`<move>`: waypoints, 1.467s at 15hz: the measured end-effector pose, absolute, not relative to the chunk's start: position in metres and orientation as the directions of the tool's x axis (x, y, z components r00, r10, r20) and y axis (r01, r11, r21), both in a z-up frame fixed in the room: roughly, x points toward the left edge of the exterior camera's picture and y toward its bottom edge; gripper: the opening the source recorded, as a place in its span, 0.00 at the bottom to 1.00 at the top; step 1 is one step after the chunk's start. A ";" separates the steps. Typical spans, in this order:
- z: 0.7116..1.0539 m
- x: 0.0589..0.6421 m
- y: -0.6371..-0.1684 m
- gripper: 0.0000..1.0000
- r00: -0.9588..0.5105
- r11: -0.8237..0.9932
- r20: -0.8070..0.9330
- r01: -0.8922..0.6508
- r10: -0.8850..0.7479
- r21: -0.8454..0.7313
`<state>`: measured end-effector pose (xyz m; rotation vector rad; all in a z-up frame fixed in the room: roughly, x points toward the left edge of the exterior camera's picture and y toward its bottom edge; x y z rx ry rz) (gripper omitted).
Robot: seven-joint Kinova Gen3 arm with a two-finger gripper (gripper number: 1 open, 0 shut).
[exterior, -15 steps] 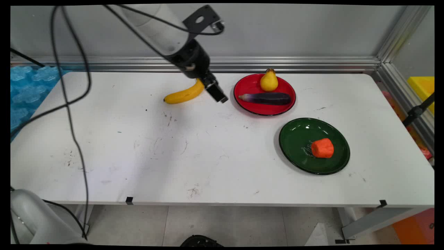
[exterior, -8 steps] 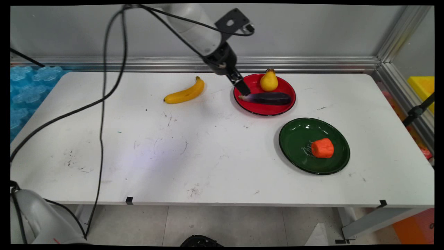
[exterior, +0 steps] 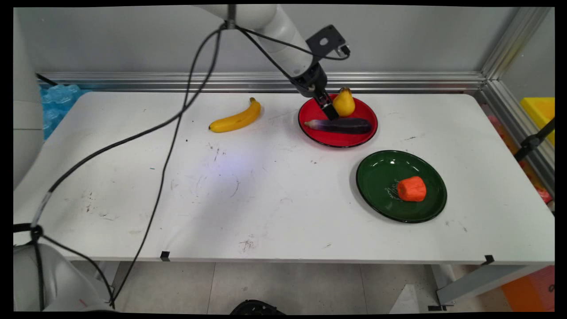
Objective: Pick up the eggplant from the red plate, then place the picked object on the table
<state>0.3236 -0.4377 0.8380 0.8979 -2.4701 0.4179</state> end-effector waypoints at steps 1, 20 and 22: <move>0.830 0.321 -0.446 1.00 -0.681 0.748 0.527 -0.653 -0.509 -0.121; 0.753 0.290 -0.507 0.00 -0.748 0.809 0.463 -0.578 -0.476 -0.102; 0.757 0.291 -0.507 0.00 -0.752 0.811 0.459 -0.575 -0.472 -0.107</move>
